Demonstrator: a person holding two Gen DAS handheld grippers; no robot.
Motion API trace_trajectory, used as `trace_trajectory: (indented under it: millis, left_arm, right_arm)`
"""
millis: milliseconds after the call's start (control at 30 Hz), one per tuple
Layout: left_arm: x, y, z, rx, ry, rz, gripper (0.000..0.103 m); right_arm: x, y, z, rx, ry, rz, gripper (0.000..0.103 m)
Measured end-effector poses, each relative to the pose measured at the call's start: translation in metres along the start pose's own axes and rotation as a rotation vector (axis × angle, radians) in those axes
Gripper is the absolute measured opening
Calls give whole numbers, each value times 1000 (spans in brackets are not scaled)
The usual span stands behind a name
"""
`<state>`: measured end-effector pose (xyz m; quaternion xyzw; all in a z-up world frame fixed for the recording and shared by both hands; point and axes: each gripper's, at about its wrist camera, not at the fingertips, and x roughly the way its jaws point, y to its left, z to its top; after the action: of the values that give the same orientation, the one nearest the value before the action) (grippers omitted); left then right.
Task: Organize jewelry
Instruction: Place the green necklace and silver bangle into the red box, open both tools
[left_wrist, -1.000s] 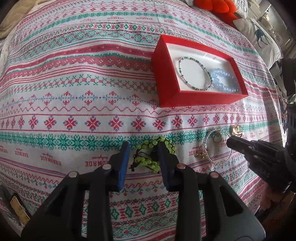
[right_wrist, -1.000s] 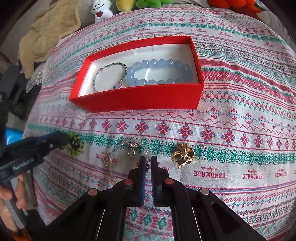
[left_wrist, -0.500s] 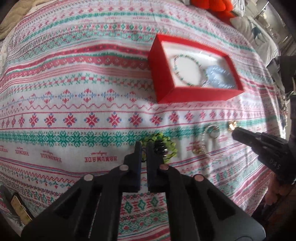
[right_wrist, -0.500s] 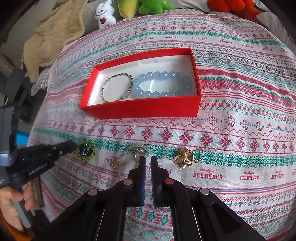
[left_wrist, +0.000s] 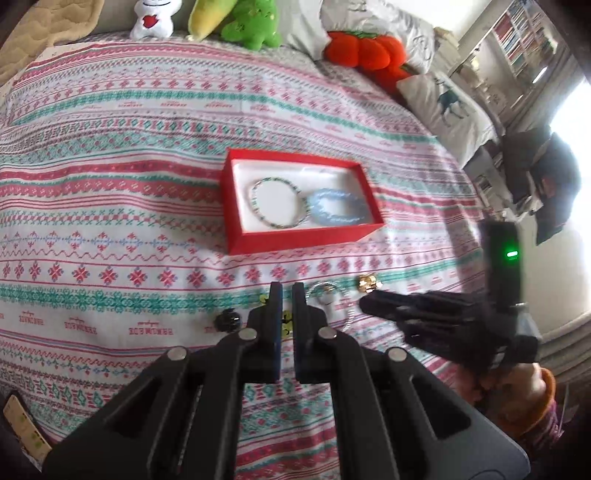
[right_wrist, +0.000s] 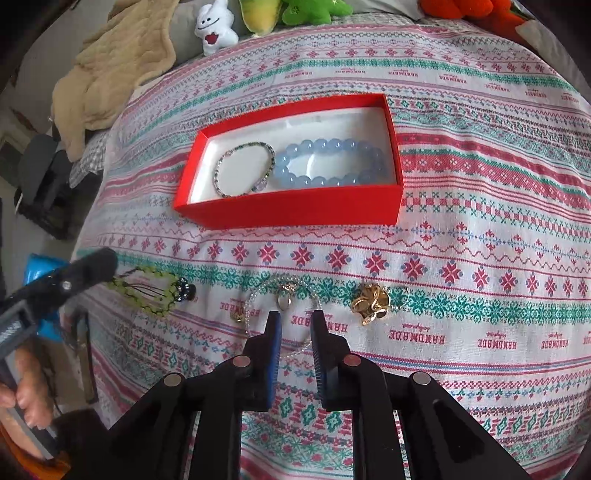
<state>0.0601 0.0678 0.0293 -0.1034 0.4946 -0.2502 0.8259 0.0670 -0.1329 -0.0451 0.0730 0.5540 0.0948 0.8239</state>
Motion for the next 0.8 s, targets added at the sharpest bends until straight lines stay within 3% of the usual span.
trace_trajectory:
  millis: [100, 167, 267, 333, 467, 533, 633, 800]
  left_arm:
    - [-5, -4, -3, 10, -3, 4, 5]
    - [5, -6, -5, 12, 26, 30, 5]
    - [17, 1, -13, -3, 87, 60, 5]
    - [21, 3, -18, -4, 113, 76, 5]
    - [23, 4, -25, 6, 130, 84, 5]
    - [24, 3, -26, 9, 134, 87, 5]
    - [25, 1, -26, 13, 133, 98, 6]
    - [26, -3, -22, 12, 116, 105, 6]
  right_arm:
    - [8, 0, -1, 9, 10, -9, 67]
    - [11, 0, -1, 11, 5, -11, 67]
    - [22, 1, -1, 20, 25, -16, 61]
    - [34, 3, -2, 10, 53, -46, 46]
    - [41, 8, -5, -38, 26, -143, 29]
    - [41, 10, -6, -55, 14, -156, 10]
    - [38, 7, -5, -44, 11, -131, 5]
    - [19, 7, -3, -32, -29, -82, 4]
